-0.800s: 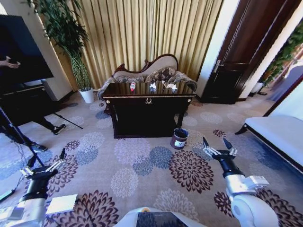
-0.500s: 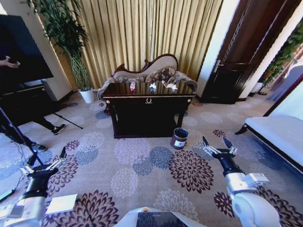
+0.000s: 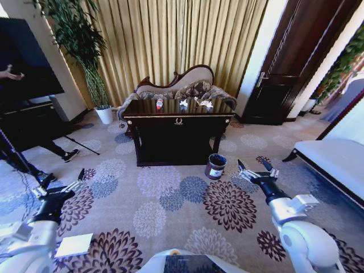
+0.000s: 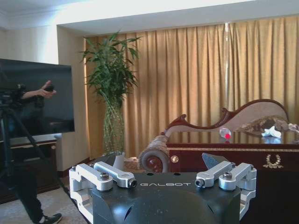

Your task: Move to the front of the table and place the trash on the table into the trash bin.

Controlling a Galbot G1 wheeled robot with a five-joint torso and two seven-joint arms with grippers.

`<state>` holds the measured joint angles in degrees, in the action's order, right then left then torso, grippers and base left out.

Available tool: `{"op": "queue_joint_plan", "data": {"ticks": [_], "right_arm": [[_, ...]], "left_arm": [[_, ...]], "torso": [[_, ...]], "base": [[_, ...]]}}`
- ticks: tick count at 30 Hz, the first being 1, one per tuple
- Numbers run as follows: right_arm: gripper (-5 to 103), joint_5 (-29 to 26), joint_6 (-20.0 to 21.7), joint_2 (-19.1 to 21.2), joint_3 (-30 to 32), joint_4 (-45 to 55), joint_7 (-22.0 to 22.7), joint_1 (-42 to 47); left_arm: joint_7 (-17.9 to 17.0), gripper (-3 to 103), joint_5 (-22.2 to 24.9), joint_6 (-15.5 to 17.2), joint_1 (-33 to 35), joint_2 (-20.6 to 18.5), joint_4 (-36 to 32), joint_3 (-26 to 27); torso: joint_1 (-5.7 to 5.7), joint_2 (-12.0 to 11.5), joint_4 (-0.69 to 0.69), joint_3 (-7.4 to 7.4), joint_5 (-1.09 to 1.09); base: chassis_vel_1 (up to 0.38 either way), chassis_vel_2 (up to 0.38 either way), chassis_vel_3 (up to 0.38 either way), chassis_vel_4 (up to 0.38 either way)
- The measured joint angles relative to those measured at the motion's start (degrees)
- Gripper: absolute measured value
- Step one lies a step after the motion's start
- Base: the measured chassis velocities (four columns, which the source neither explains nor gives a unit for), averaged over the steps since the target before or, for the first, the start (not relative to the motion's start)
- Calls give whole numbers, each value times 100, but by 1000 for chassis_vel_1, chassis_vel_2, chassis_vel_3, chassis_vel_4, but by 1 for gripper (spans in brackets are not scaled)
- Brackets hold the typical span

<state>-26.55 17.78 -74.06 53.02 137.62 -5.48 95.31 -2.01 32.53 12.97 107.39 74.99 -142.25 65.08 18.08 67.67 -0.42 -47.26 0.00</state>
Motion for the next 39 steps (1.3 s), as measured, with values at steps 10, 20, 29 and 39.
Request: {"op": "queue_joint_plan", "data": {"ticks": [10, 20, 29, 39], "right_arm": [[100, -30, 35, -23, 50, -164, -23, -186], [100, -24, 1, -80, 76, -63, -270, -304], [100, 201, 297, 11, 409, -143, -703, -308], [100, 191, 299, 15, 415, -108, -710, -321]], "left_arm": [[242, 100, -11, 170, -48, -77, -105, -27], [497, 100, 27, 147, 12, -78, -105, 30], [517, 100, 8, 259, -22, -85, -105, 75], [461, 100, -3, 368, -26, -87, -104, 135]], "torso": [[0, 0, 0, 0, 0], [0, 0, 0, 0, 0], [0, 0, 0, 0, 0], [0, 0, 0, 0, 0]], "base": [[0, 0, 0, 0], [0, 0, 0, 0], [0, 0, 0, 0], [0, 0, 0, 0]]}}
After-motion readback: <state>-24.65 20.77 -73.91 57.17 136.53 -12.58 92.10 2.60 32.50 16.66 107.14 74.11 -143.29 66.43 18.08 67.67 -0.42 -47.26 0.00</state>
